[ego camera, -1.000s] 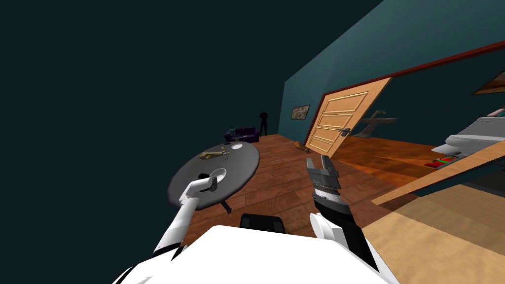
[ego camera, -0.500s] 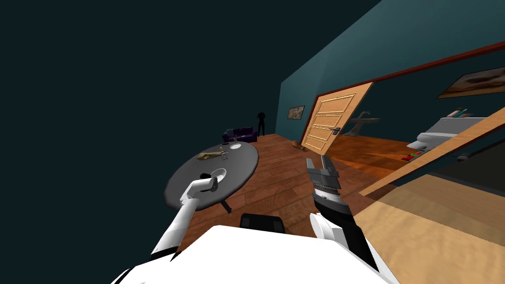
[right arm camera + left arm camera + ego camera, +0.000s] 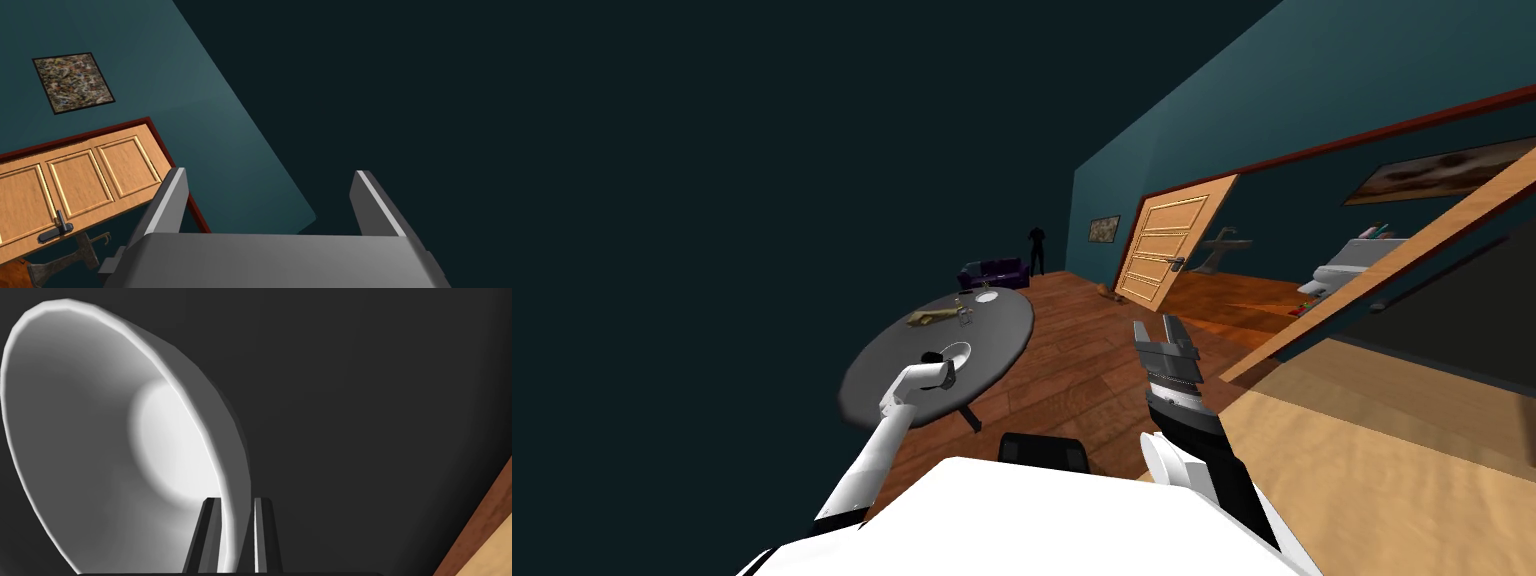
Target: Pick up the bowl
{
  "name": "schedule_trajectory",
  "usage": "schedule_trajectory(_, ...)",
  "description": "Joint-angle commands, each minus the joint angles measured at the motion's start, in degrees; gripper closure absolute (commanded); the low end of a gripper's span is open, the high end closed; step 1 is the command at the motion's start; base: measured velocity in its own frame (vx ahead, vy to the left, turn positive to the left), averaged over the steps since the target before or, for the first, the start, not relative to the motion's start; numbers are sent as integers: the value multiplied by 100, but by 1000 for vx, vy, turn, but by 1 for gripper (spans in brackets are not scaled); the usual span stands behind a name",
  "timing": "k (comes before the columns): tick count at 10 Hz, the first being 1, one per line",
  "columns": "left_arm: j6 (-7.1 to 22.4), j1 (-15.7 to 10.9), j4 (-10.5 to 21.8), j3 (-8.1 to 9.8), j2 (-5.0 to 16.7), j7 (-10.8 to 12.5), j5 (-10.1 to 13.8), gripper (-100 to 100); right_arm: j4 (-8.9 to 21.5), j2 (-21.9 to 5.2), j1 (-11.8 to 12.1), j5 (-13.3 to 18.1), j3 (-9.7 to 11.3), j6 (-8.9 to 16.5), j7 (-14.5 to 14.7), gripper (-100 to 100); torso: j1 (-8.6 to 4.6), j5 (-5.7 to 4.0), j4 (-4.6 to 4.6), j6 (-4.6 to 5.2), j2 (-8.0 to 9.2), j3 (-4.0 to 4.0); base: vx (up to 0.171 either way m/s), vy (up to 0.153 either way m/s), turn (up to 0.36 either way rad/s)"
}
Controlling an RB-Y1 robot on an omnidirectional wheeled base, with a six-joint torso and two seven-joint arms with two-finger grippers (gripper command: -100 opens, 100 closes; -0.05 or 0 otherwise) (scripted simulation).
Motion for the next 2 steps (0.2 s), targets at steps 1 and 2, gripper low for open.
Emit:
schedule_trajectory(1,0,0,0,0,0,0,0,100,0,0,0,0,0,0,0,0,0,0,0,0,0,0,-12,5,9)
schedule_trajectory(2,2,4,0,-2,1,21,-1,0,0,0,0,0,0,0,0,0,-7,-2,0,2,-8,-4,0,0,0)
